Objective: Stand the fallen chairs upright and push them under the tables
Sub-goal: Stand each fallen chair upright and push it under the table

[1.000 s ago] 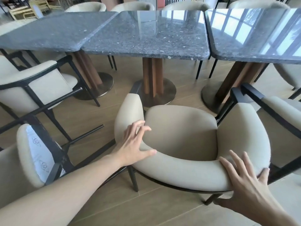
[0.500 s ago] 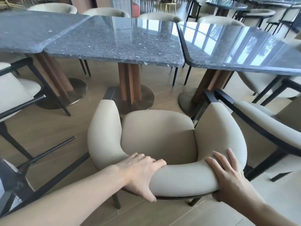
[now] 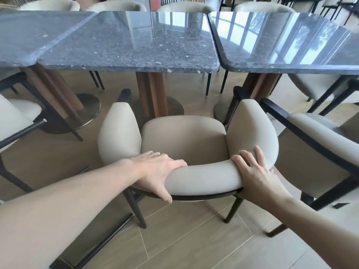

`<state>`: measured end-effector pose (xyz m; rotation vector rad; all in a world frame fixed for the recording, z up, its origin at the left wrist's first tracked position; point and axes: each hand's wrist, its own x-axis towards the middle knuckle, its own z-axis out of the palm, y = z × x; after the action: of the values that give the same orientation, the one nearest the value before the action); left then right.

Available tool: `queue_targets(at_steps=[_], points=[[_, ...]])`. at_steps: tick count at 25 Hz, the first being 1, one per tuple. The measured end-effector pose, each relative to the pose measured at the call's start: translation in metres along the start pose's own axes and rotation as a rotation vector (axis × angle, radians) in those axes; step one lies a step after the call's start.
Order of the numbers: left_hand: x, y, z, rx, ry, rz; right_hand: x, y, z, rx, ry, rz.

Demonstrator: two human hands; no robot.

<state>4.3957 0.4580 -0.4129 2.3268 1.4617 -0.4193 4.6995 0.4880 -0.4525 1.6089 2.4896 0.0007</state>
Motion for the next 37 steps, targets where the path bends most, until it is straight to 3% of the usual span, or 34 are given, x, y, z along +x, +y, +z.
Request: queue_targets(at_steps=[12,17,19,23,26,32,37], points=[[0.031,-0.059,-0.037,0.054,-0.07,-0.071,0.074,-0.022,-0.016,0.021,-0.048,0.063],[0.037,-0.052,-0.049,0.052,-0.176,-0.143,0.078,-0.031,-0.022,0.023,-0.039,0.101],[0.045,-0.039,-0.061,0.052,-0.148,-0.186,0.076,-0.029,-0.031,0.028,-0.063,0.084],[0.066,0.025,-0.084,-0.069,0.093,-0.125,0.051,-0.005,-0.051,0.086,-0.082,0.094],[0.075,0.095,-0.083,-0.181,0.187,-0.057,0.014,0.042,-0.063,0.119,-0.107,0.112],[0.131,0.248,-0.115,-0.192,0.11,0.046,-0.052,0.227,-0.101,0.041,-0.101,0.17],[0.203,0.364,-0.122,-0.435,0.095,-0.155,-0.096,0.349,-0.073,0.04,-0.173,0.202]])
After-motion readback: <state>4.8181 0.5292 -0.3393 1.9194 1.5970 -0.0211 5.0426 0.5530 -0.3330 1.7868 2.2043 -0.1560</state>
